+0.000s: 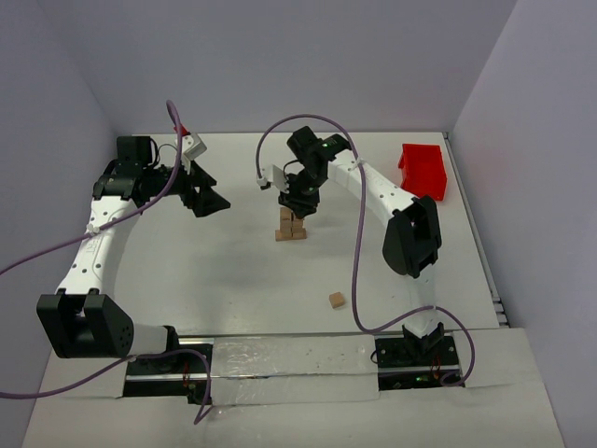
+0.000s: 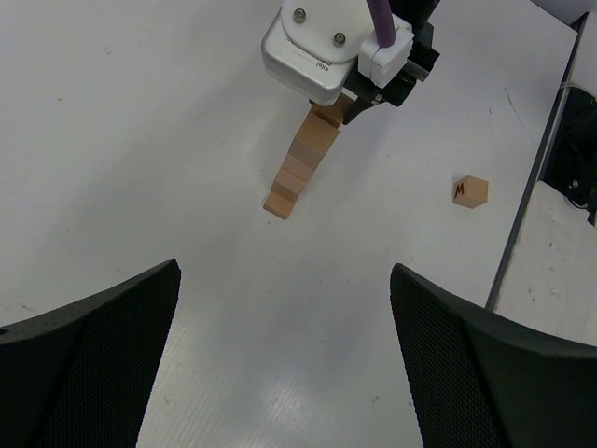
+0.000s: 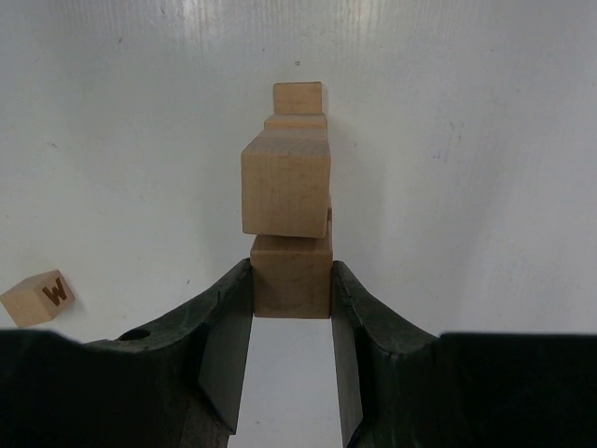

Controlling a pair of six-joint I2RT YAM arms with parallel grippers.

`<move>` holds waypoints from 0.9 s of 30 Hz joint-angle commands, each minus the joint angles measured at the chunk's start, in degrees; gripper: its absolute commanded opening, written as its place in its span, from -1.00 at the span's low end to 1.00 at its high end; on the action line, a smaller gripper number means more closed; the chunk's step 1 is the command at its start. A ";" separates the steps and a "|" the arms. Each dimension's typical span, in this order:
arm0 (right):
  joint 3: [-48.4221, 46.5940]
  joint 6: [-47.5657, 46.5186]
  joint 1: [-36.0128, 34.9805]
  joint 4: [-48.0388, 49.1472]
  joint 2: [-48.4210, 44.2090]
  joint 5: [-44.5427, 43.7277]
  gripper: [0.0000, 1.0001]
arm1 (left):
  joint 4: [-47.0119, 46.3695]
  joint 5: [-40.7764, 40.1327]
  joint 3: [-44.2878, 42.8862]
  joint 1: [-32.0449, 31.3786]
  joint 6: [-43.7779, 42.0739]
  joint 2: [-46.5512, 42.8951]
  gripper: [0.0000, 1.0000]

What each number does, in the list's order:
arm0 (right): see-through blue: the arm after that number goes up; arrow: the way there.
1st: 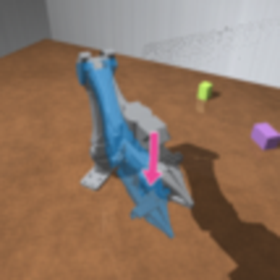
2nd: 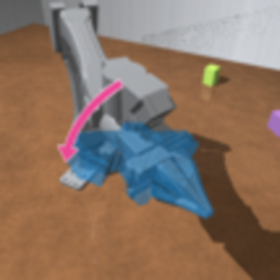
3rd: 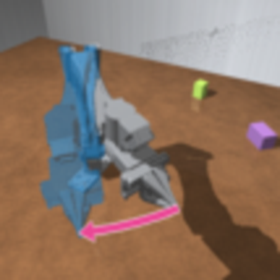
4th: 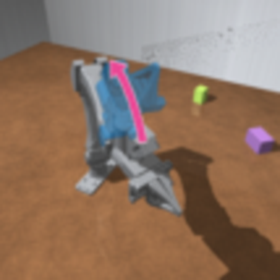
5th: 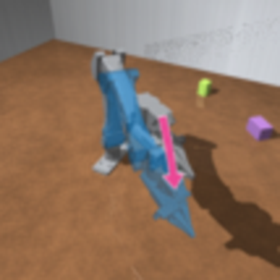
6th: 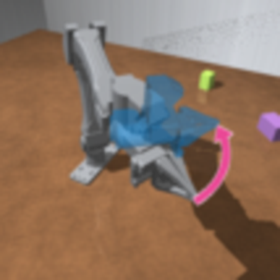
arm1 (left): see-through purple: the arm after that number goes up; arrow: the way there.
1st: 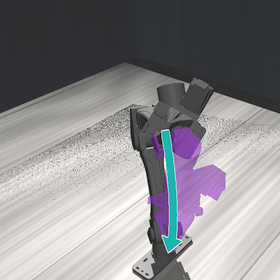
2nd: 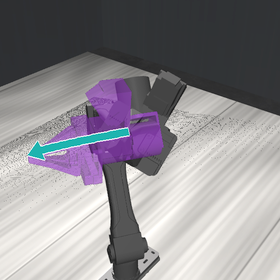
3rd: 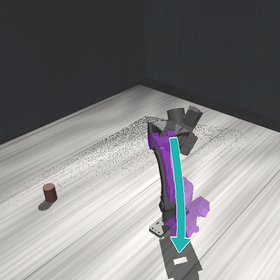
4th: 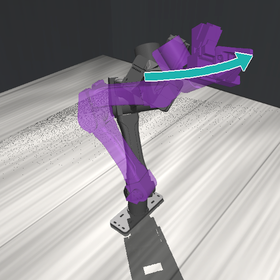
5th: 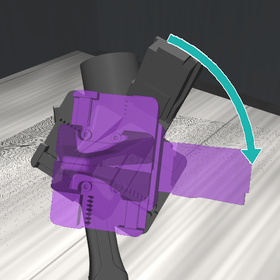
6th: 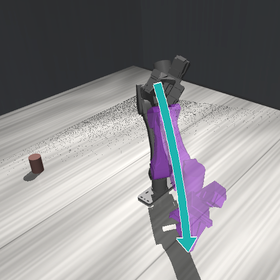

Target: Build the wood block tower

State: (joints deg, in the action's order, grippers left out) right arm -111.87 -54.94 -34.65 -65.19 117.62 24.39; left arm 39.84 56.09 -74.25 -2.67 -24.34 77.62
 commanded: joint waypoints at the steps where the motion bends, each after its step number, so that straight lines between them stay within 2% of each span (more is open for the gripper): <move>1: -2.74 0.36 -0.59 0.06 0.15 -0.31 -0.66 | 0.50 0.69 -2.77 -0.49 -1.20 0.07 0.98; 27: -2.85 0.51 -1.30 0.13 0.24 -0.87 -0.49 | 0.94 0.34 -3.26 -0.87 -1.55 0.33 0.99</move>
State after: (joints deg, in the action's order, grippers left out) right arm -111.87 -54.92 -35.29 -65.19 117.62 23.54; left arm 40.59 55.82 -74.78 -3.05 -24.71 77.73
